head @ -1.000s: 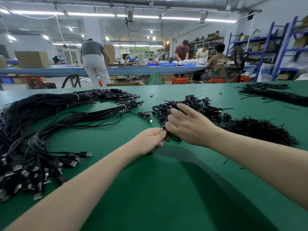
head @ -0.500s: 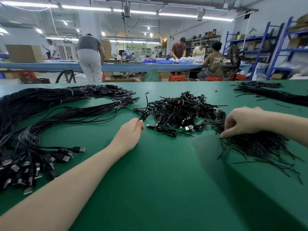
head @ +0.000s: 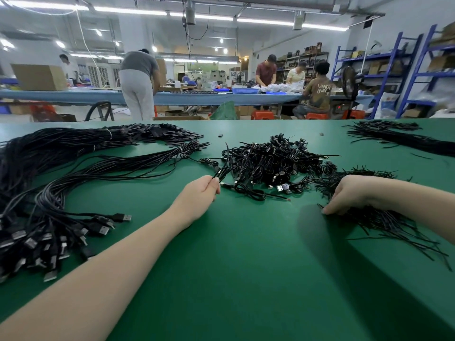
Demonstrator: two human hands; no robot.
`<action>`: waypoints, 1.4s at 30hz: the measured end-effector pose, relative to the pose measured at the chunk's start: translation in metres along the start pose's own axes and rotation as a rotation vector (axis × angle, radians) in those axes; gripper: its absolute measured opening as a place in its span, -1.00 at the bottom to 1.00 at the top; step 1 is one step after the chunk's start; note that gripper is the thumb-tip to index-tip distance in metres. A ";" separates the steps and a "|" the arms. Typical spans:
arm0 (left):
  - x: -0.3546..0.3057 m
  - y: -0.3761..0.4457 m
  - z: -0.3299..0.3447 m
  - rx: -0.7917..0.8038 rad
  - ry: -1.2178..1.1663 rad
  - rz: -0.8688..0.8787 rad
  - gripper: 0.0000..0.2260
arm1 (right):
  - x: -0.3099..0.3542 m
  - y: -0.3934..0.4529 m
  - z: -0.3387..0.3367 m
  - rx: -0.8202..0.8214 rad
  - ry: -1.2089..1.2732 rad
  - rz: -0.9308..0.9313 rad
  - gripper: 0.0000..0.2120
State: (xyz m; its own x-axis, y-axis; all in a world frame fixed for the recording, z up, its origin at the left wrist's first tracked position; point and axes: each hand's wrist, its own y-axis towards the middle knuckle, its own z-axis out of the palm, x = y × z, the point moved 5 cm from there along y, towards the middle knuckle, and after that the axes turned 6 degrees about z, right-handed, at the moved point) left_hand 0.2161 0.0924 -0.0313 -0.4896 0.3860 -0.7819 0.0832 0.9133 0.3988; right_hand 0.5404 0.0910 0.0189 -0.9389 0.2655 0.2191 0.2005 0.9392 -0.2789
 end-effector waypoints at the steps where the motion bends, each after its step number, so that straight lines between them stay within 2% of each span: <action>1: 0.000 0.000 0.001 0.004 0.000 -0.003 -0.71 | 0.000 0.001 0.001 -0.005 0.016 0.009 -0.72; 4: 0.001 0.001 0.002 0.010 0.031 0.000 -0.68 | 0.002 -0.001 -0.003 -0.065 0.020 0.009 -0.74; 8: 0.000 0.001 0.002 0.013 0.094 0.025 -0.68 | 0.009 -0.003 -0.006 -0.168 -0.135 -0.026 -0.56; 12: -0.005 0.000 0.001 0.026 0.149 0.042 -0.69 | 0.012 -0.003 -0.002 -0.154 -0.067 -0.023 -0.64; 16: -0.006 -0.001 0.002 0.038 0.150 0.044 -0.69 | 0.014 0.003 -0.004 -0.191 -0.088 -0.009 -0.59; 20: -0.006 -0.002 0.002 0.048 0.181 0.044 -0.69 | 0.014 0.006 -0.007 -0.247 -0.049 -0.019 -0.82; 22: -0.007 -0.002 0.002 0.052 0.187 0.043 -0.69 | 0.013 0.008 -0.008 -0.241 -0.036 0.017 -0.85; 25: -0.007 -0.003 0.002 0.054 0.185 0.045 -0.69 | 0.012 0.012 -0.010 -0.191 0.030 0.096 -0.77; 27: -0.007 -0.002 0.003 0.054 0.204 0.045 -0.70 | 0.012 0.012 -0.014 -0.136 0.082 0.150 -0.83; 28: -0.007 -0.002 0.003 0.054 0.215 0.045 -0.70 | 0.012 0.010 -0.016 -0.096 0.068 0.180 -0.89; 30: -0.007 -0.001 0.003 0.050 0.220 0.043 -0.71 | 0.014 0.006 -0.024 -0.034 -0.011 0.206 -0.89; 32: -0.006 0.000 0.003 0.044 0.219 0.041 -0.71 | 0.019 0.004 -0.036 -0.033 -0.104 0.184 -0.89; 35: -0.004 0.001 0.003 0.036 0.207 0.030 -0.71 | 0.031 -0.001 -0.050 -0.095 -0.307 0.167 -0.89; 38: -0.004 0.001 0.002 0.035 0.191 0.019 -0.71 | 0.042 -0.010 -0.061 -0.359 -0.519 0.121 -0.87; 40: -0.004 0.002 0.003 0.035 0.161 0.007 -0.71 | 0.050 -0.015 -0.065 -0.577 -0.513 0.027 -0.89; 42: -0.004 0.002 0.003 0.026 0.087 -0.019 -0.70 | 0.061 -0.020 -0.057 -0.672 -0.425 -0.155 -0.90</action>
State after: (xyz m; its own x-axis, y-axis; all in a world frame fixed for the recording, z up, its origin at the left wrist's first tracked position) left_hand 0.2206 0.0932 -0.0287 -0.5652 0.3564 -0.7440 0.0947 0.9239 0.3707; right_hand 0.4948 0.1010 0.0911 -0.9687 0.1433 -0.2026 0.0580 0.9244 0.3769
